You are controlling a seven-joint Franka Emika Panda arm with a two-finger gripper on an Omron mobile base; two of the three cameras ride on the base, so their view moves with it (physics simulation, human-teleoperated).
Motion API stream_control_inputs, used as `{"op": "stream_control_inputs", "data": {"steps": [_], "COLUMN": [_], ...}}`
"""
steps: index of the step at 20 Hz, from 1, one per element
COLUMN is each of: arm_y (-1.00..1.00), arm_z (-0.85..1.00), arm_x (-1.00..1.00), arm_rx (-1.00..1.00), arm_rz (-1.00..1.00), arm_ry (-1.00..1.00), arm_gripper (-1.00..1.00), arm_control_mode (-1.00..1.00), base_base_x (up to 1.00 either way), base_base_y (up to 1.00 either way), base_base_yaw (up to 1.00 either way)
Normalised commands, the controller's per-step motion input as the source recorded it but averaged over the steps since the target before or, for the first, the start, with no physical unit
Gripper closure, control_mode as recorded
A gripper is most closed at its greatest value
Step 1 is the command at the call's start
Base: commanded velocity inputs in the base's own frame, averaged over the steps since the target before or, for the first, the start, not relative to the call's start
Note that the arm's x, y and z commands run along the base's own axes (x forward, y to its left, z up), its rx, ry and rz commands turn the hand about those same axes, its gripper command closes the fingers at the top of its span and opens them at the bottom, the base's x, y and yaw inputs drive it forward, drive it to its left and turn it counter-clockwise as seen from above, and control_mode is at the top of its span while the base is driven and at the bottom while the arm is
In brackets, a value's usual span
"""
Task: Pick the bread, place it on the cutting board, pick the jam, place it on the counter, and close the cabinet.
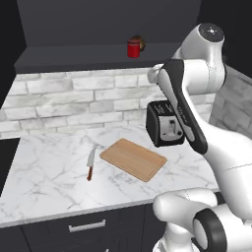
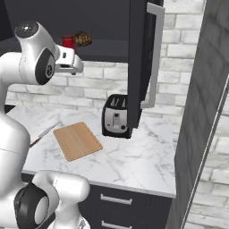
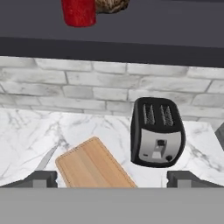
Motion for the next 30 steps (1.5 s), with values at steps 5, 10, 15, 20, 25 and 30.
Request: {"op": "stream_control_inputs", "data": {"steps": [5, 10, 15, 20, 25, 30], "arm_y": [0.25, 0.22, 0.25, 0.25, 0.17, 0.03], "arm_z": [0.43, 0.36, 0.27, 0.32, 0.29, 0.23], "arm_x": [-0.19, -0.12, -0.03, 0.0, 0.0, 0.05], "arm_rx": [-0.02, 0.0, 0.0, 0.0, 0.0, 0.0], "arm_rz": [0.0, 0.0, 0.0, 0.0, -0.01, -0.01], "arm_ry": [0.0, 0.0, 0.0, 0.0, 0.0, 0.0], "arm_gripper": [-1.0, -1.0, -1.0, -1.0, -1.0, -1.0], "arm_control_mode": [-1.0, -1.0, -1.0, -1.0, -1.0, -1.0], "base_base_x": [0.0, 0.0, 0.0, 0.0, 0.0, 0.0], "base_base_y": [0.0, 0.0, 0.0, 0.0, 0.0, 0.0], "base_base_yaw": [0.0, 0.0, 0.0, 0.0, 0.0, 0.0]}}
